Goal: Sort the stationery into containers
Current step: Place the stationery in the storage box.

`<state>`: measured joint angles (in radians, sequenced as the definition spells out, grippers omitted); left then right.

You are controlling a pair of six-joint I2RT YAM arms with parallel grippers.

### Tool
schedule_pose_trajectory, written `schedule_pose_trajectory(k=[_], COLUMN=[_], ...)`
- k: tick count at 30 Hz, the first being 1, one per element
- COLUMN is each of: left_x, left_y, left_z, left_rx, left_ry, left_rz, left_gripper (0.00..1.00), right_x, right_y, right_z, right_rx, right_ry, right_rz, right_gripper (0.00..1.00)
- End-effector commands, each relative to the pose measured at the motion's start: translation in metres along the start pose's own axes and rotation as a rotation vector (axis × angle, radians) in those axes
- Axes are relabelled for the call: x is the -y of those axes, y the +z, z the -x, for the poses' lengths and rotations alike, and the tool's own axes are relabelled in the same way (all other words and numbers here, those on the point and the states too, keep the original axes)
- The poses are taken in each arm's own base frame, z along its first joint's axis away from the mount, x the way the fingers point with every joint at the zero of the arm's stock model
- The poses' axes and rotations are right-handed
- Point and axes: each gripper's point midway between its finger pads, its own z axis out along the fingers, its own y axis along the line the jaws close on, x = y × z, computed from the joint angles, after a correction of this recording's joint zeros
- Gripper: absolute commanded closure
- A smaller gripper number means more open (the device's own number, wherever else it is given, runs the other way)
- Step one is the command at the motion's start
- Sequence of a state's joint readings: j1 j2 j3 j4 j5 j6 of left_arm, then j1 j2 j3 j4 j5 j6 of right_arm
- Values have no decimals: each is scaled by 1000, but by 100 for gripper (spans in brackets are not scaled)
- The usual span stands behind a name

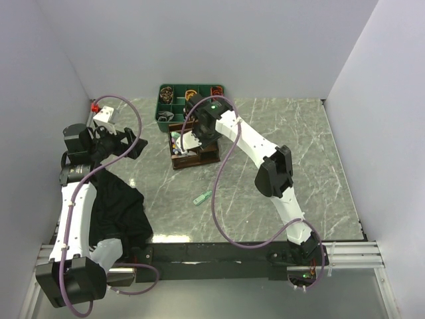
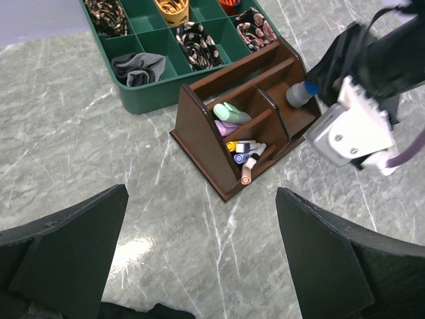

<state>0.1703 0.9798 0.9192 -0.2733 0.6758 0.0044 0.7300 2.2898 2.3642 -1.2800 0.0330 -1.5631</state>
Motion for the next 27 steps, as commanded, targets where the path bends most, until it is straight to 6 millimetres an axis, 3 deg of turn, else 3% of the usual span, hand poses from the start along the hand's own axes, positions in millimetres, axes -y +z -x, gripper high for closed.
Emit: schedule_pose_trajectory(k=[1, 3, 5, 6, 7, 10, 23, 27], left_x=[2, 2, 0, -1, -1, -2, 2, 4], left_y=[-3, -4, -4, -5, -5, -5, -3, -3], left_z=[9, 8, 9, 8, 9, 8, 9, 10], left_rx=[40, 40, 44, 42, 44, 45, 57, 61], left_ry=[-2, -3, -4, -6, -6, -12, -20, -20], left_rz=[-7, -4, 0, 3, 5, 5, -23, -30], left_gripper=[1, 0, 1, 1, 1, 1, 1, 1], right_x=[19, 21, 22, 23, 27, 34, 38, 49], right_y=[-8, -6, -3, -3, -3, -6, -15, -33], right_z=[-3, -4, -4, -3, -3, -1, 4, 7], right_rx=[-47, -56, -66, -64, -61, -56, -39, -36], right_ry=[-103, -117, -123, -118, -112, -111, -68, -34], right_rz=[-52, -52, -54, -58, -77, -117, -161, -231], right_gripper=[100, 98, 89, 85, 74, 61, 46, 41])
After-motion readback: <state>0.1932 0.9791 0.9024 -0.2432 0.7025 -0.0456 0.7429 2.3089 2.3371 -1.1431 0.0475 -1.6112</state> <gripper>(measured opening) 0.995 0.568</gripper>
